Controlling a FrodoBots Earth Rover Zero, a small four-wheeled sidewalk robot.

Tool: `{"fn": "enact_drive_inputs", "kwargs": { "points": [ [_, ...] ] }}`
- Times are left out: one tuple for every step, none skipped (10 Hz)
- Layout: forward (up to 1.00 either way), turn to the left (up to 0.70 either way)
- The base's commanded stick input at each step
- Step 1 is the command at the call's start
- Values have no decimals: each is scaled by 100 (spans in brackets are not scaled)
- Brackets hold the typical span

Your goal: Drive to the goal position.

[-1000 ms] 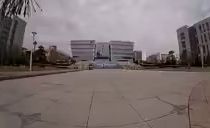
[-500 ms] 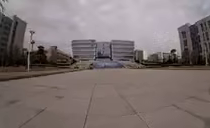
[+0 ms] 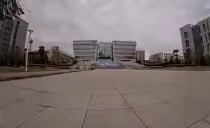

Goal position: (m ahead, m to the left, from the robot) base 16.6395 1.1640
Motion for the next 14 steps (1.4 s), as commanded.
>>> {"fn": "enact_drive_inputs", "kwargs": {
  "points": [
    [100,0],
    [100,0],
    [100,0],
    [100,0],
    [100,0],
    [100,0],
    [100,0],
    [100,0],
    [100,0],
    [100,0],
    [100,0],
    [100,0],
    [100,0],
    [100,0]
  ]
}}
